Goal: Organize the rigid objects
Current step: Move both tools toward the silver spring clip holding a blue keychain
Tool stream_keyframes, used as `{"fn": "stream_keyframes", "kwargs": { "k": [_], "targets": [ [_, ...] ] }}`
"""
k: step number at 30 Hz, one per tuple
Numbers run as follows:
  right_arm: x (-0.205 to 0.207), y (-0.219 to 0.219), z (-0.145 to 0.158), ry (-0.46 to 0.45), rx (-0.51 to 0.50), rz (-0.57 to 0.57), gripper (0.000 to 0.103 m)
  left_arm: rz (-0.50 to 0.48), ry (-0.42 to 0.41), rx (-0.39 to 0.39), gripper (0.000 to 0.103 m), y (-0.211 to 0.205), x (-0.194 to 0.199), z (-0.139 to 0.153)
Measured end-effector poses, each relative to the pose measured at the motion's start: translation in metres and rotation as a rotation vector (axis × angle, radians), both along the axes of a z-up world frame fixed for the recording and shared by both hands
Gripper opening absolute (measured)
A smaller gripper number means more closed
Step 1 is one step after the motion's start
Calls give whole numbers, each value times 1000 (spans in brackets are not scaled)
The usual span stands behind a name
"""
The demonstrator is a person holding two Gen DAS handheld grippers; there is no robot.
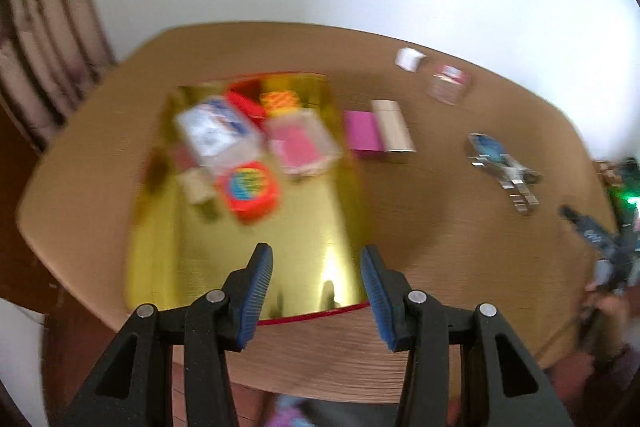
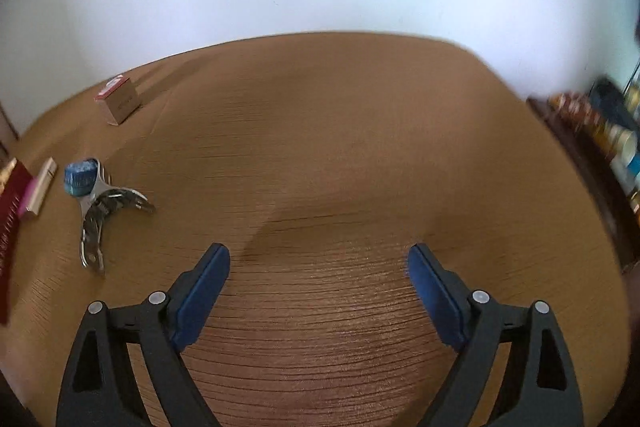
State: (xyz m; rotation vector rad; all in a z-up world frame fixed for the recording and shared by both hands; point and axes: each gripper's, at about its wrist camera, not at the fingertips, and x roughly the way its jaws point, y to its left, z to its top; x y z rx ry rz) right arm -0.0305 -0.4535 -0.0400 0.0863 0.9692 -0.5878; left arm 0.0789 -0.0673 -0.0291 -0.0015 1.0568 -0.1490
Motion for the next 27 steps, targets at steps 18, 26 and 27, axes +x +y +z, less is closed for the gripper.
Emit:
{"fn": "stream_keyframes", "kwargs": {
  "k": [18, 26, 27],
  "targets": [
    [-1, 4, 6, -60, 105, 89, 100, -96, 256, -140, 47, -121, 129, -13],
    [-1, 3, 8, -82, 146, 121, 100, -117, 442, -222, 47, -173, 152, -49],
    [-2, 2, 8, -86, 152, 124, 100, -108, 459, -222, 47, -175, 155, -53]
  ]
}}
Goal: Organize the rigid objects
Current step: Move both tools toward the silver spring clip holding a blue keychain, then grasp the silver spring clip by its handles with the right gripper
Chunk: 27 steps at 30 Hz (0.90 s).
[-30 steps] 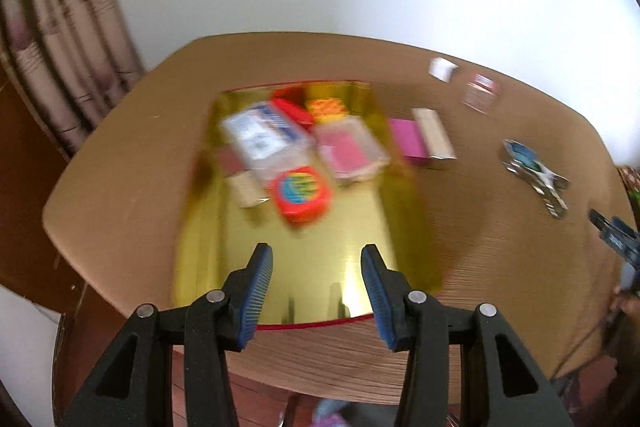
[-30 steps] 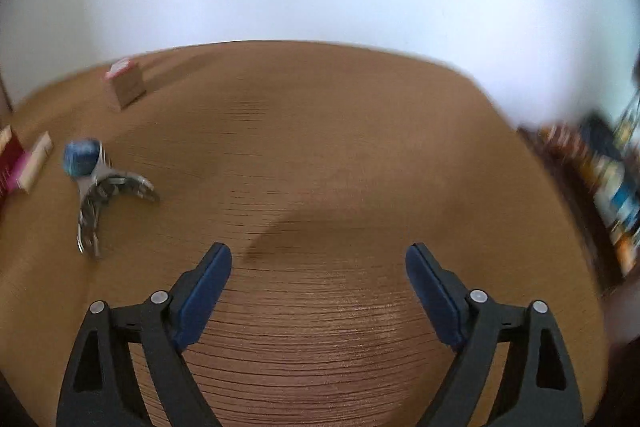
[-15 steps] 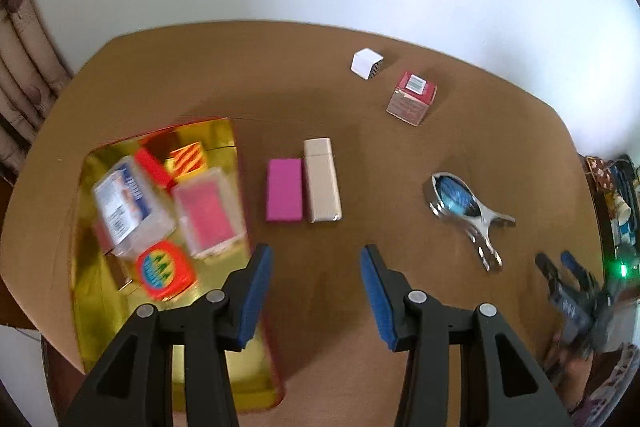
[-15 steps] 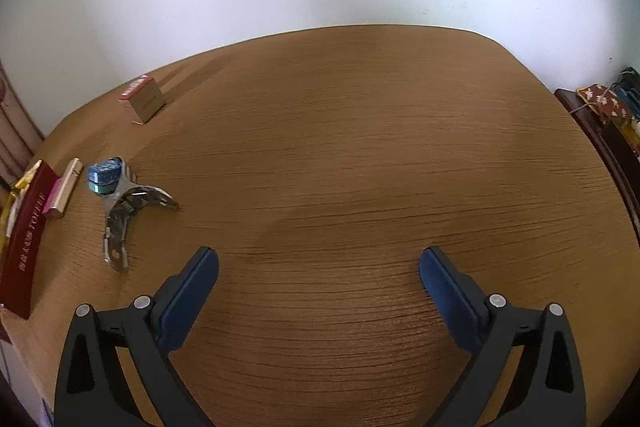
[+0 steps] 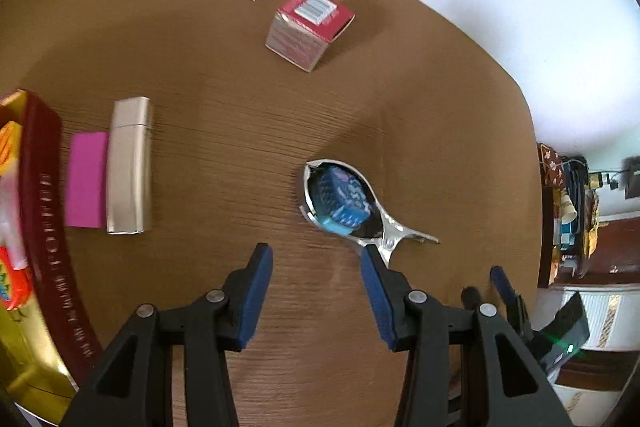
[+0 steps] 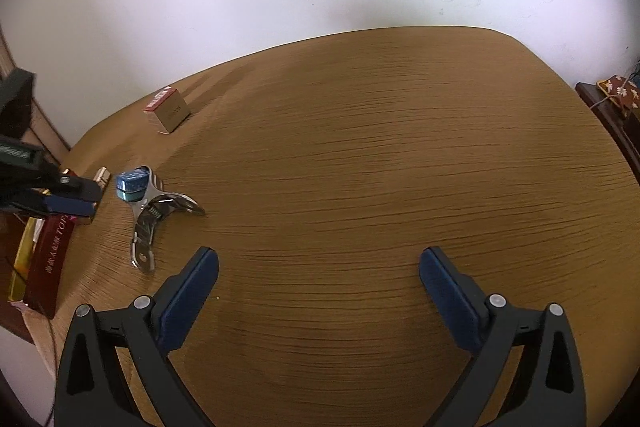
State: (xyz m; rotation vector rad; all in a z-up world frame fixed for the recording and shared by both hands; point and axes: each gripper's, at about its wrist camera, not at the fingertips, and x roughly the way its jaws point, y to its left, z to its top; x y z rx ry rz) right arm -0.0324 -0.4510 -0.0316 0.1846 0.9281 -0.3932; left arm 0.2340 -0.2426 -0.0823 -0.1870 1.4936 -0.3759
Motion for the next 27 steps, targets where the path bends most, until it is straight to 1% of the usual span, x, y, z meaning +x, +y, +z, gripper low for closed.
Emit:
{"fn": "stream_keyframes", "kwargs": {
  "k": [1, 5, 9, 16, 20, 24, 25, 27],
  "targets": [
    [-1, 0, 0, -4, 7, 3, 101, 11, 16, -2, 47, -2, 4, -3],
    [-2, 0, 1, -11, 23, 14, 101, 44, 38, -21, 47, -4, 10, -6],
    [-3, 0, 2, -17, 36, 25, 101, 58, 65, -44, 47, -11, 19, -9],
    [-7, -3, 3, -28, 54, 28, 101, 51, 71, -40, 47, -27, 20, -9],
    [-8, -4, 3, -31, 59, 28, 101, 72, 79, -74, 45, -26, 20, -3],
    [-8, -4, 3, -30, 59, 28, 101, 69, 80, -60, 45, -28, 24, -4],
    [-8, -4, 3, -30, 60, 28, 101, 70, 89, -58, 43, -28, 25, -5],
    [-8, -4, 3, -31, 61, 28, 101, 78, 96, -68, 43, -29, 26, -6]
  ]
}}
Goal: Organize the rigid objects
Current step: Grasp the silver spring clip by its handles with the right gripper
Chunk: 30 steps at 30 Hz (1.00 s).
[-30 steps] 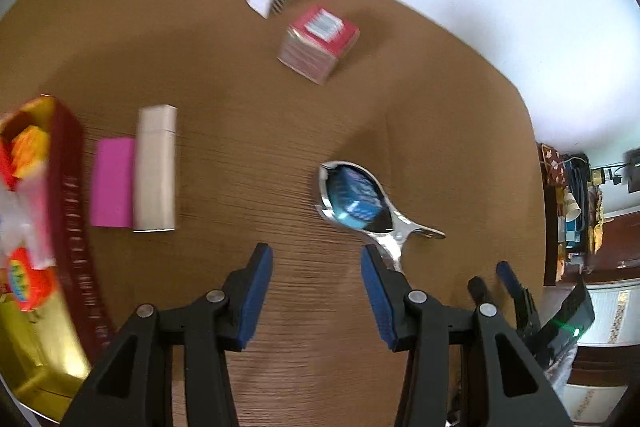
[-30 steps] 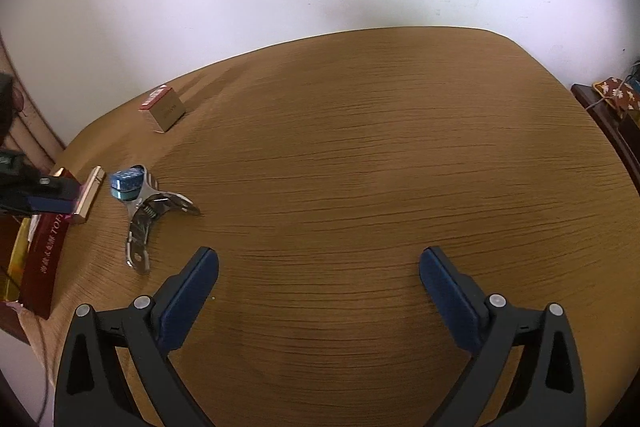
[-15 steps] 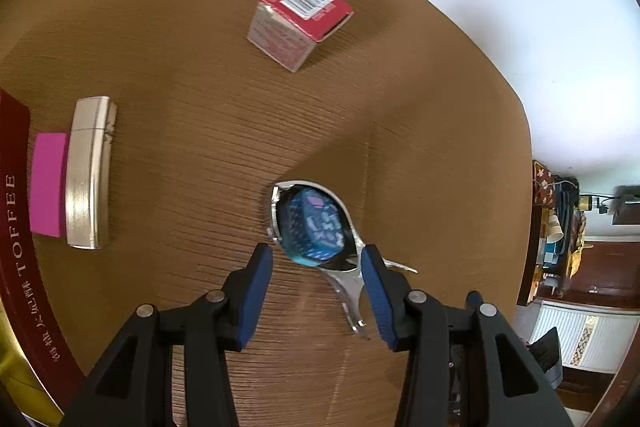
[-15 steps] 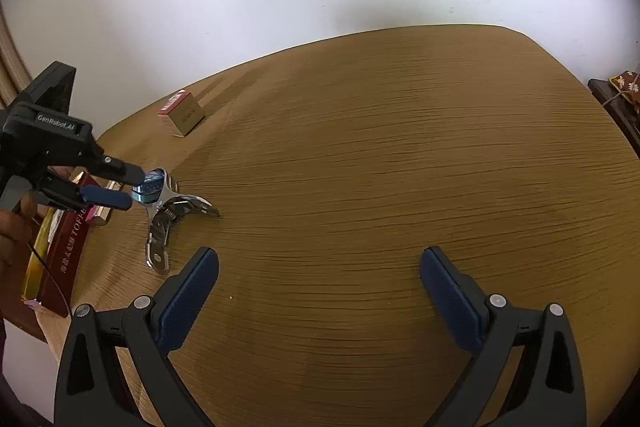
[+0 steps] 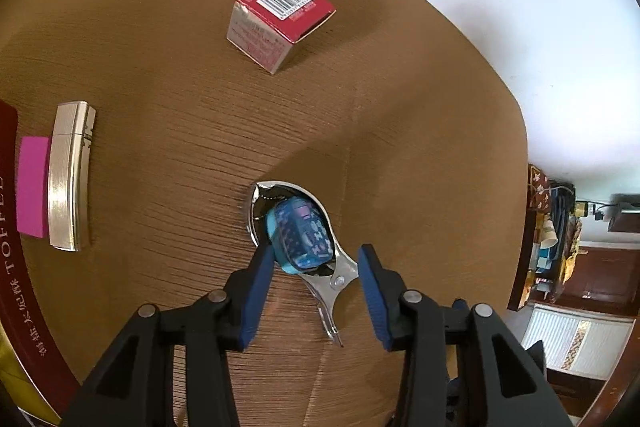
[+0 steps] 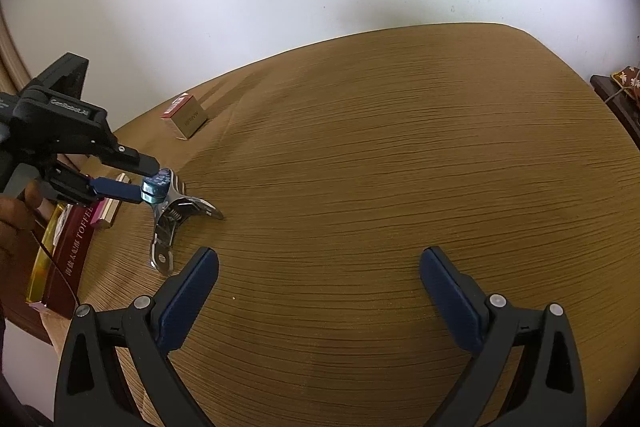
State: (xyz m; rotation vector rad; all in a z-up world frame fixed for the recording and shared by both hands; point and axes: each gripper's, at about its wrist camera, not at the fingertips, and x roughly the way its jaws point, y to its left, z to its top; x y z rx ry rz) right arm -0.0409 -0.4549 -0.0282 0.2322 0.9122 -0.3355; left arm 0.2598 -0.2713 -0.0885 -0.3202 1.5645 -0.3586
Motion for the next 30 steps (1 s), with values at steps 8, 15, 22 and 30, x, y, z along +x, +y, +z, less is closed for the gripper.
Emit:
{"fn": "stream_keyframes", "kwargs": {
  "k": [8, 15, 22, 30],
  "targets": [
    [1, 0, 0, 2, 0, 1, 101, 32, 26, -53, 16, 3, 2, -4],
    [1, -1, 2, 2, 6, 1, 101, 43, -130, -76, 15, 13, -11, 27],
    [29, 45, 15, 3, 16, 272, 101, 24, -193, -41, 16, 43, -59, 38],
    [109, 84, 4, 203, -123, 536, 103, 4, -203, -29, 16, 93, -97, 41]
  ]
}}
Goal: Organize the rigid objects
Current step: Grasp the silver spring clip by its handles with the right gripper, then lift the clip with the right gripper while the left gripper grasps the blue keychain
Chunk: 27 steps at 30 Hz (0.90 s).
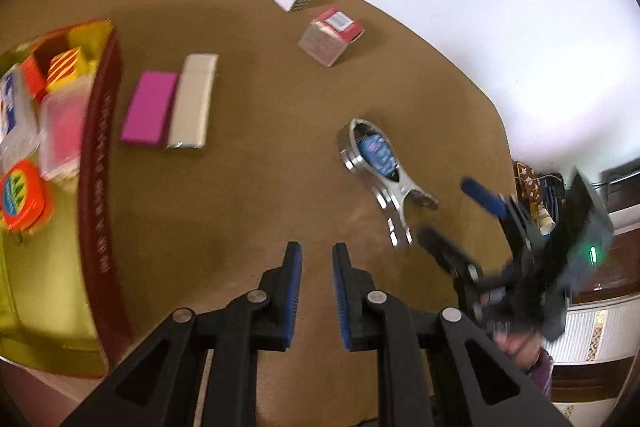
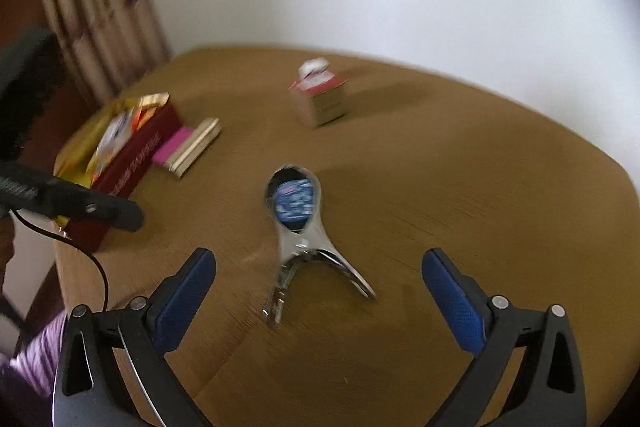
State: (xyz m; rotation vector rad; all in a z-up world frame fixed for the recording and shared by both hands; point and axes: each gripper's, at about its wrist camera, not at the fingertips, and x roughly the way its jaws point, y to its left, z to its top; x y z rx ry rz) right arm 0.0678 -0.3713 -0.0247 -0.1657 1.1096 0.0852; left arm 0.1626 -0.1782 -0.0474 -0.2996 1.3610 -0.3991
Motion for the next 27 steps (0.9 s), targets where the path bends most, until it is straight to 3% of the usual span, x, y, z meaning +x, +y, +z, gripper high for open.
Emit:
{"fn": "stream_keyframes", "kwargs": {
  "k": [4, 6, 7, 8, 10, 16, 20, 27],
  "targets": [
    [20, 8, -20, 97, -59, 48, 102, 5, 16, -29, 16, 12, -1, 0],
    [20, 8, -26, 129, -79, 62, 95, 3, 5, -26, 16, 15, -1, 2],
    [22, 8, -30, 148, -94, 61, 84, 3, 2, -26, 16, 16, -1, 2],
    [22, 7, -33, 164, -95, 58, 65, 4, 1, -29, 16, 17, -1, 2],
    [24, 7, -39, 193, -88, 58, 47, 5, 11, -37, 16, 21, -2, 1],
    [21, 15, -31, 183, -90, 77, 41, 29, 55, -41, 17, 33, -4, -7],
    [18, 11, -14, 141, -37, 48, 30, 49, 67, -42, 17, 41, -6, -9],
    [-6, 0, 4, 103, 56, -20, 29, 57, 90, -31, 18, 47, -8, -12]
  ]
}}
